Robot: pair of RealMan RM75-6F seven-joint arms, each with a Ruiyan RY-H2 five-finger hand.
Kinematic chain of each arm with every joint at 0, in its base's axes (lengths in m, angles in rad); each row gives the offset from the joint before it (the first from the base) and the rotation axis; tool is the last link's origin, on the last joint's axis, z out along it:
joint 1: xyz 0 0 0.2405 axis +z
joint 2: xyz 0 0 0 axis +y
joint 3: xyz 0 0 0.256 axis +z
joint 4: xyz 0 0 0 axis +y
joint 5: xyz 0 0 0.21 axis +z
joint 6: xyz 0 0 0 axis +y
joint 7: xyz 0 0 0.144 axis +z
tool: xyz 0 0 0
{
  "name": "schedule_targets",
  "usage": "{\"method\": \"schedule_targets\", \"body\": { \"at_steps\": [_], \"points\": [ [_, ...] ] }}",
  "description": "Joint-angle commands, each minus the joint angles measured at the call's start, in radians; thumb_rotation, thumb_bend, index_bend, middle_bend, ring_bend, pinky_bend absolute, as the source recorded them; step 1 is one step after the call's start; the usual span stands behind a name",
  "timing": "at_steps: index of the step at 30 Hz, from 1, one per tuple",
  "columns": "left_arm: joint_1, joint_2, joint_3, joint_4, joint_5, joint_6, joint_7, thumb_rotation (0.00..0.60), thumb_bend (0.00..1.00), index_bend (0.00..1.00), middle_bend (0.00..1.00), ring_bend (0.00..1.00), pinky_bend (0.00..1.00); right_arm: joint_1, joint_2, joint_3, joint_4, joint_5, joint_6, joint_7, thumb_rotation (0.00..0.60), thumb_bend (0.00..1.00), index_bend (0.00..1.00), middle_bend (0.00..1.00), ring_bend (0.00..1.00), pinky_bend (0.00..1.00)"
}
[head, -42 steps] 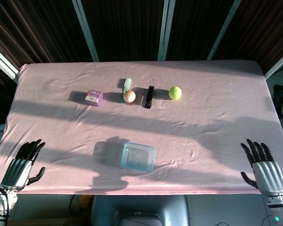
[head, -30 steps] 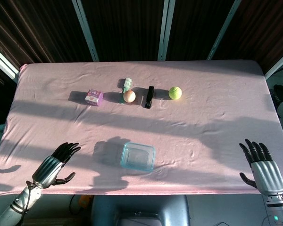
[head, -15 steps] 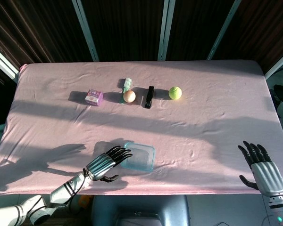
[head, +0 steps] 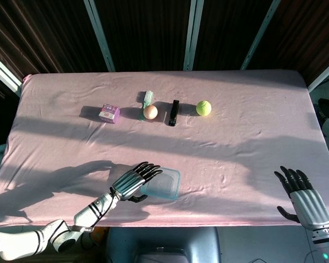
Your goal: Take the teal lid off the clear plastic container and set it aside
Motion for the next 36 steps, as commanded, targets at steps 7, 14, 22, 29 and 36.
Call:
{"method": "schedule_targets", "body": {
  "at_steps": [7,14,22,29,36],
  "points": [
    [-0.046,-0.003,-0.011,0.003,-0.061,-0.075,0.048,0.6,0.29,0.0,0.0,0.0,0.0,0.003,-0.003,-0.001,-0.003,-0.002,-0.018,-0.01,0.6,0.34,0.0,0.0,0.0,0.0],
    [-0.061,-0.031,-0.025,0.01,-0.116,-0.088,0.105,0.6,0.29,0.0,0.0,0.0,0.03,0.003,-0.004,-0.001,-0.002,-0.004,-0.023,-0.015,0.6,0.34,0.0,0.0,0.0,0.0],
    [-0.048,-0.079,-0.013,0.035,-0.114,-0.033,0.107,0.6,0.29,0.0,0.11,0.31,0.29,0.037,-0.035,0.014,0.015,-0.006,-0.07,-0.044,0.6,0.34,0.0,0.0,0.0,0.0],
    [-0.012,-0.172,0.026,0.126,-0.042,0.093,0.07,0.6,0.29,0.0,0.19,0.41,0.38,0.157,-0.107,0.057,0.034,0.0,-0.222,-0.106,0.6,0.34,0.02,0.0,0.0,0.0],
    [0.007,-0.211,0.037,0.157,-0.034,0.134,0.102,0.6,0.29,0.0,0.17,0.39,0.36,0.286,-0.225,0.067,0.152,-0.089,-0.307,0.04,0.6,0.34,0.23,0.01,0.0,0.0]
  ]
}}
